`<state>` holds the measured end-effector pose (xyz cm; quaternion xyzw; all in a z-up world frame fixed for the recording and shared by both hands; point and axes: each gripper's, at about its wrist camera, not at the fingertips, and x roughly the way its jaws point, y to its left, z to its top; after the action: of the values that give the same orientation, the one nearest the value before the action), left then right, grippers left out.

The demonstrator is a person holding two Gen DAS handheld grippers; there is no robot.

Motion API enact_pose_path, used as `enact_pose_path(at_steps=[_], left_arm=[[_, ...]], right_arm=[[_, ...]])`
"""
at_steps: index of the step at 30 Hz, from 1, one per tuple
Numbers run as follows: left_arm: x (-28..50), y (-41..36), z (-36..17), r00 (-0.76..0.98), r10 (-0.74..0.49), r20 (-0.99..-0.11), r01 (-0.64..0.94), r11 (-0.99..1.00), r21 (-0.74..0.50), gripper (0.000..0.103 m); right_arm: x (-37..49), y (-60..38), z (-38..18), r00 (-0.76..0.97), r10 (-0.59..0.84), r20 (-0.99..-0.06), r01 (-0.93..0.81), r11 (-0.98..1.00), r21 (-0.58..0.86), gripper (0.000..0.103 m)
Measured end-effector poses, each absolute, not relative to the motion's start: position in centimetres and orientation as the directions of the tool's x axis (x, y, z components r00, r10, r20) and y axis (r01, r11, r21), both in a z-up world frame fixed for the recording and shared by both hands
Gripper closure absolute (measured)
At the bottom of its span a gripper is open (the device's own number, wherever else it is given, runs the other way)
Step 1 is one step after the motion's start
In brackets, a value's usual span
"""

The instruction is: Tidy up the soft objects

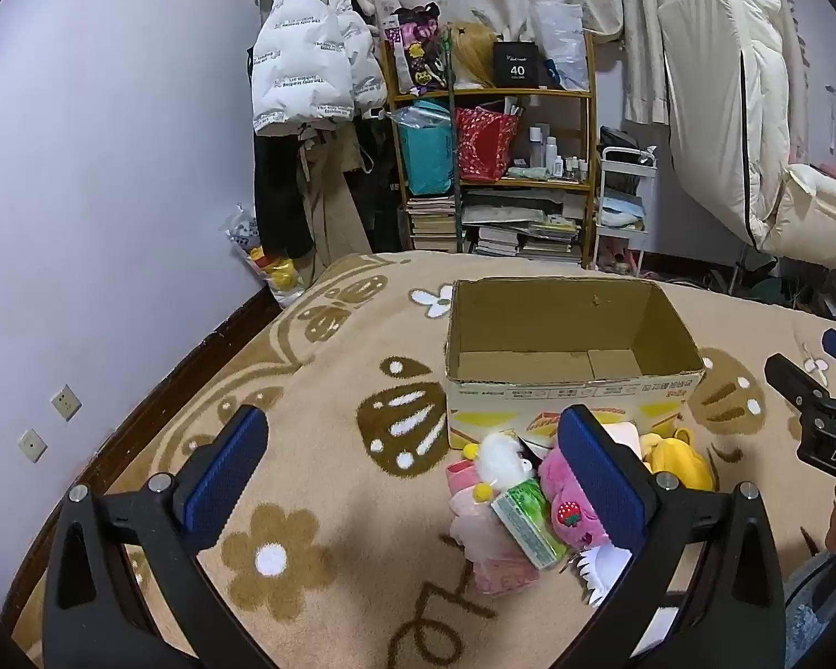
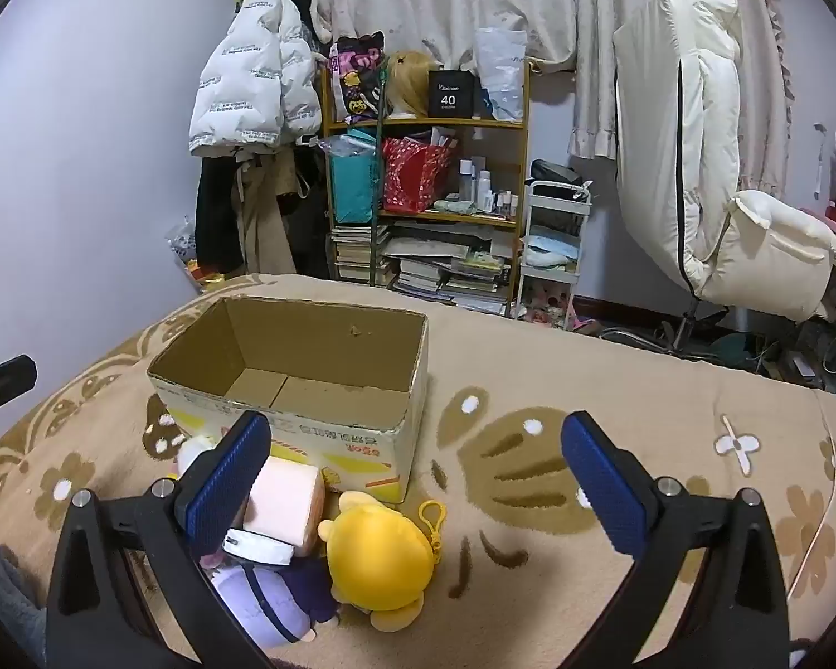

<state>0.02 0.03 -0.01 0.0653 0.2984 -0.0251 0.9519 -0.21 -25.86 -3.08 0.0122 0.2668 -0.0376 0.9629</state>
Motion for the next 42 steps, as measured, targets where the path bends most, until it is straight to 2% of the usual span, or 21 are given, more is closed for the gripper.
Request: enact_pose_path(at_steps=[42], left_arm=[[-0.05,0.07,-0.43,0.824,0.008,-0.567,0.086,0.987,0.138,0.0]], right_arm=[[-0.2,-25.81,-2.94,0.856,-0.068,-0.512,0.08,0.997,0.002,0.0]])
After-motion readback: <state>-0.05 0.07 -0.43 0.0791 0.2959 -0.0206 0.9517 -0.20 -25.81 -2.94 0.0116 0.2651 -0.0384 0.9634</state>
